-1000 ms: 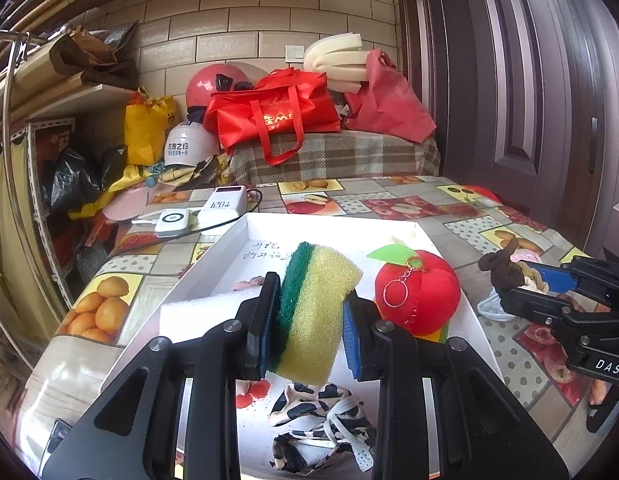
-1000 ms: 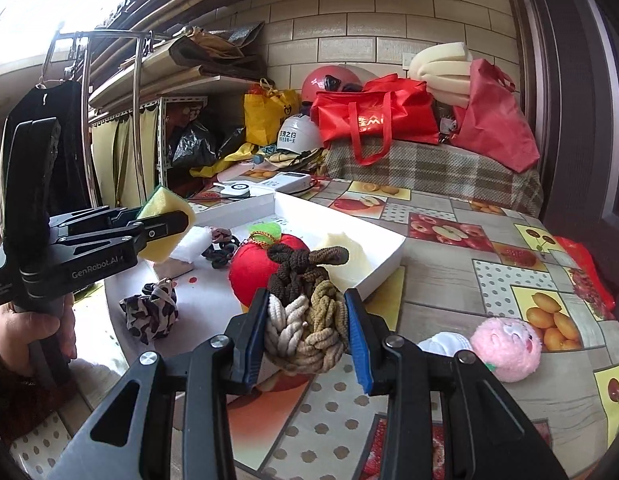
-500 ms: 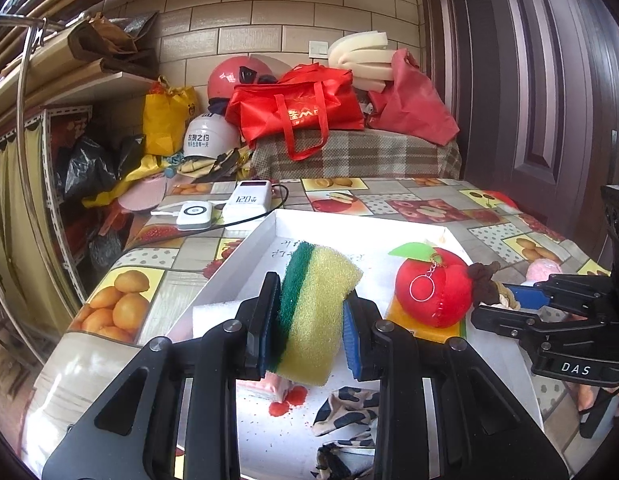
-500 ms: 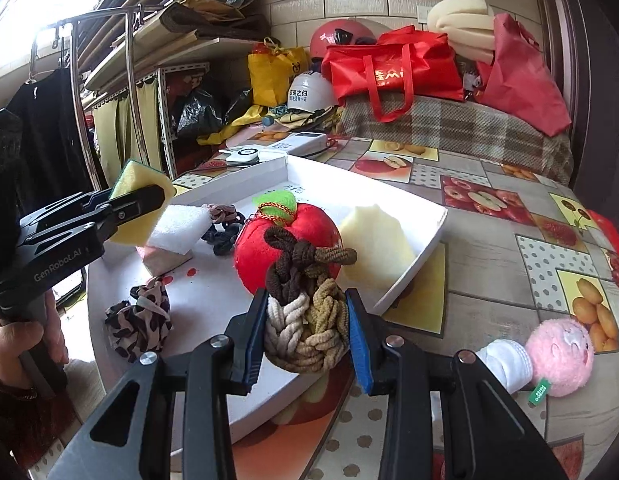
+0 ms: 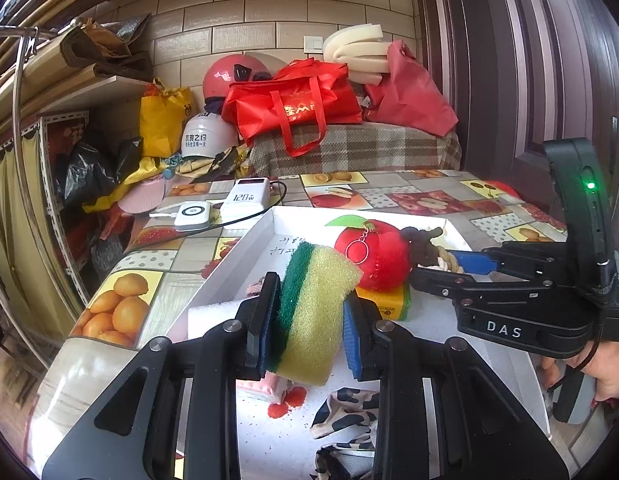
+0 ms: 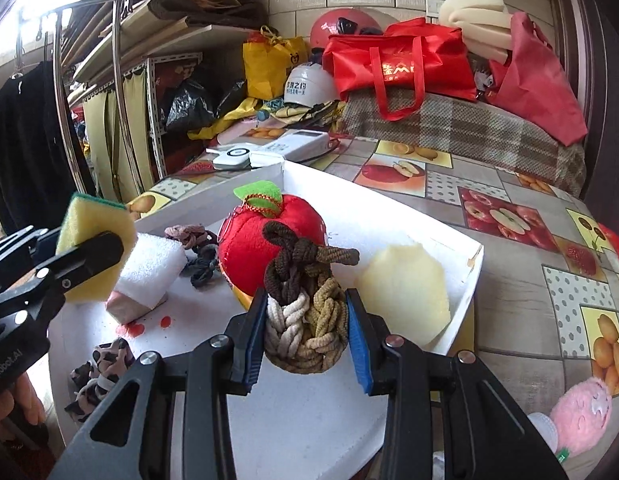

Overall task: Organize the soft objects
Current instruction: 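Carry the sponge and rope ball over the white box with both tools, then open the left tool to drop the sponge while the right tool drops the rope ball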

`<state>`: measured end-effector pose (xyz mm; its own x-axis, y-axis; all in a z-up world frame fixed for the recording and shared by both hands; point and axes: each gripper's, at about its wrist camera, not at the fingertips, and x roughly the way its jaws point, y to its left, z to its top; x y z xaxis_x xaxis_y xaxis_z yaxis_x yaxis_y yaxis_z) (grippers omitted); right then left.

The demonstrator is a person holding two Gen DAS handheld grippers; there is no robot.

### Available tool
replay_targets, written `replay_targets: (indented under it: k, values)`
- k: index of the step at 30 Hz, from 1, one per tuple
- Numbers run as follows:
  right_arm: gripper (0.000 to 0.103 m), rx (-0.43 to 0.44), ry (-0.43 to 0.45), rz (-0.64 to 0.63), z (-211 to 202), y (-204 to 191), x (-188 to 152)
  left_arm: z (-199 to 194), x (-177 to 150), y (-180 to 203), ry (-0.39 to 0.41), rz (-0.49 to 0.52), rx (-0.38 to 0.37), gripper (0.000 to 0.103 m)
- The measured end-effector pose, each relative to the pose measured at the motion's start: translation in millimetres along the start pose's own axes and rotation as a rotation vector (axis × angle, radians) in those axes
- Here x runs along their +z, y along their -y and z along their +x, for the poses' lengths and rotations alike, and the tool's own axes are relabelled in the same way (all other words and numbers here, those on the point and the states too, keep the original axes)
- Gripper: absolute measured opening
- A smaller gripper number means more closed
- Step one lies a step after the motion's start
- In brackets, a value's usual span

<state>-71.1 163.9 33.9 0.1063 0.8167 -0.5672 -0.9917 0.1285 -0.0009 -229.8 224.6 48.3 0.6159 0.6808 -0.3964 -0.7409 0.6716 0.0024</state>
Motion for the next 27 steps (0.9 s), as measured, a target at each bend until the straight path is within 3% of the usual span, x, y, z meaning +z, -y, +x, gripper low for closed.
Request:
replay_targets:
  k: [8, 15, 17, 19, 22, 27]
  values:
    - [0.037, 0.021, 0.072, -0.009, -18, -8, -3, 7, 2, 34, 0.013, 0.084, -0.031, 0.028]
    - [0.039, 0.009, 0.077, 0.001, -18, -7, -3, 11, 3, 17, -0.002, -0.015, -0.021, 0.033]
    - [0.059, 0.009, 0.073, 0.009, -17, -6, -3, 10, 3, 16, 0.003, -0.023, -0.007, 0.037]
    - [0.089, -0.022, 0.064, 0.047, -16, 1, -3, 9, 3, 12, 0.005, -0.045, 0.002, 0.044]
    - [0.098, -0.010, 0.063, 0.110, -16, 14, -3, 10, 3, 8, 0.001, -0.070, 0.013, 0.061]
    - [0.098, -0.017, 0.072, 0.133, -18, 16, -5, 8, 3, 7, 0.010, -0.066, 0.015, 0.062]
